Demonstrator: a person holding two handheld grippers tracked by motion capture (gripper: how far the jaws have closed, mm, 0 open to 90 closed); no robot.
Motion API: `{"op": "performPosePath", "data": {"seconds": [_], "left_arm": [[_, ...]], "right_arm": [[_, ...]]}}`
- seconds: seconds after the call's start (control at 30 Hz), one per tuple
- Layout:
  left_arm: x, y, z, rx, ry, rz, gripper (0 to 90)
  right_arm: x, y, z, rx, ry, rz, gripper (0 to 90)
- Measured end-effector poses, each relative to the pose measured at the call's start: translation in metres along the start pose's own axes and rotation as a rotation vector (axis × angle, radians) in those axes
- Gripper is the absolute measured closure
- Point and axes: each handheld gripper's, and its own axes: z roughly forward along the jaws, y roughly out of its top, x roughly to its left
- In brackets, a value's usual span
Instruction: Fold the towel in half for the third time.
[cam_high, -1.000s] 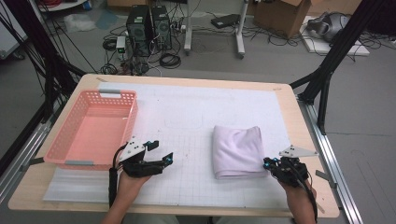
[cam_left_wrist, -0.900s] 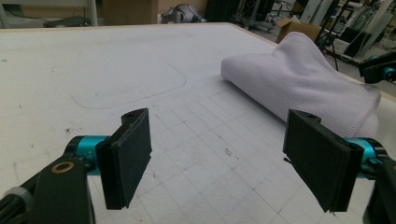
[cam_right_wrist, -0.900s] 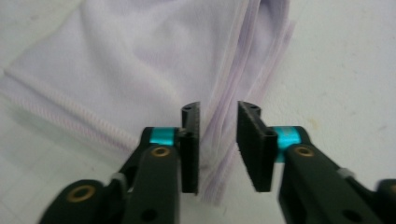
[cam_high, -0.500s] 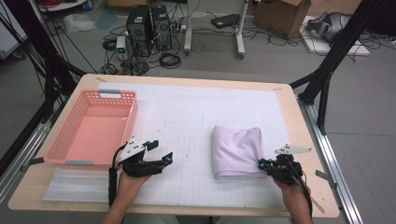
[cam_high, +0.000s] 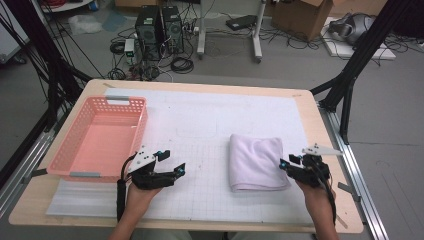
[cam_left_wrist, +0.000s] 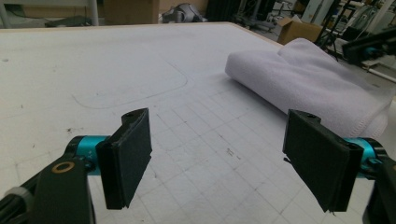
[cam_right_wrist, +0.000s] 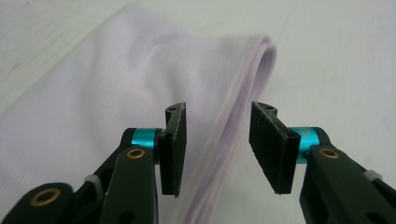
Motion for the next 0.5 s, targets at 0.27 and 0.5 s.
{"op": "performPosePath", "data": {"seconds": [0.27, 0.5], "left_arm": [[0.000, -0.001, 0.000, 0.002, -0.003, 0.000, 24.0], [0.001, 0.000, -0.002, -0.005, 0.004, -0.001, 24.1]], "right_arm": [[-0.012, 0.025, 0.053, 0.102, -0.062, -0.042, 78.2], [-0.017, 0.014, 0.048, 0.177, -0.134, -0.034, 79.4]]}}
